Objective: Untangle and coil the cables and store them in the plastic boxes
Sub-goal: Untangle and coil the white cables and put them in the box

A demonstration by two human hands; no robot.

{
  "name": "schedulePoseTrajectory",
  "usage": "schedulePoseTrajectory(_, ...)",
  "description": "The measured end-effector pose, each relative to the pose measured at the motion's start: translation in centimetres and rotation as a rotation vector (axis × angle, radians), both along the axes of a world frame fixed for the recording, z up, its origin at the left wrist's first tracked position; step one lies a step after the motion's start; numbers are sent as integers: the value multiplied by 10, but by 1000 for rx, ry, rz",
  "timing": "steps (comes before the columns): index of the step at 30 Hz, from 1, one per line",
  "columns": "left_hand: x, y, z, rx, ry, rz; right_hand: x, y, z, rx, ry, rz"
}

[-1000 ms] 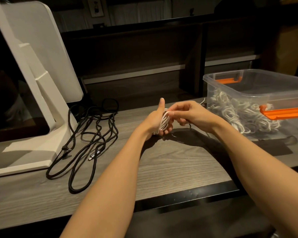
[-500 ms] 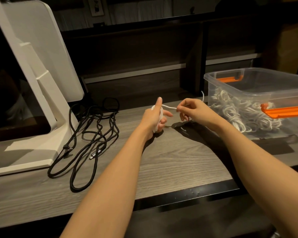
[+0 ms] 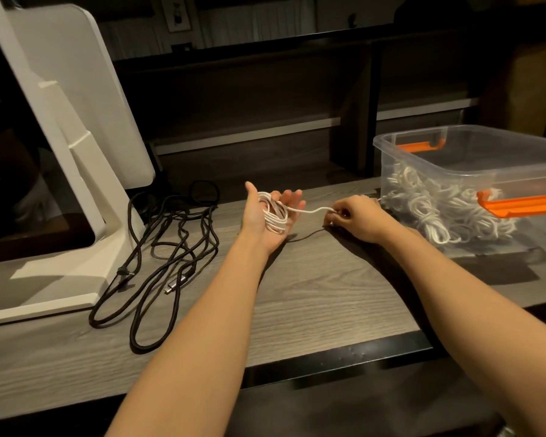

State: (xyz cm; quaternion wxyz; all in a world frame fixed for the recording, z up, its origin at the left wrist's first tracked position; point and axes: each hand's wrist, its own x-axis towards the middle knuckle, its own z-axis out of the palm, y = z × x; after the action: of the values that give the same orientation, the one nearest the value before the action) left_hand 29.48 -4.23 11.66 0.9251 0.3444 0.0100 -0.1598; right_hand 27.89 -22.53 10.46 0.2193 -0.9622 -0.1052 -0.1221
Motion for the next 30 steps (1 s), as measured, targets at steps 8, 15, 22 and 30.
schedulePoseTrajectory(8, -7, -8, 4, 647, -128, -74, -10, 6, 8, 152, 20, 76)
schedulePoseTrajectory(15, -12, -19, 4, 1156, -414, -156, -17, 15, 21, 711, 56, 288)
schedulePoseTrajectory(22, -19, -23, 5, 1125, -494, -335, -12, 8, 20, 925, 97, 361)
schedulePoseTrajectory(30, -16, -13, 4, 882, -455, -520, -16, 11, 19, 714, -24, 219)
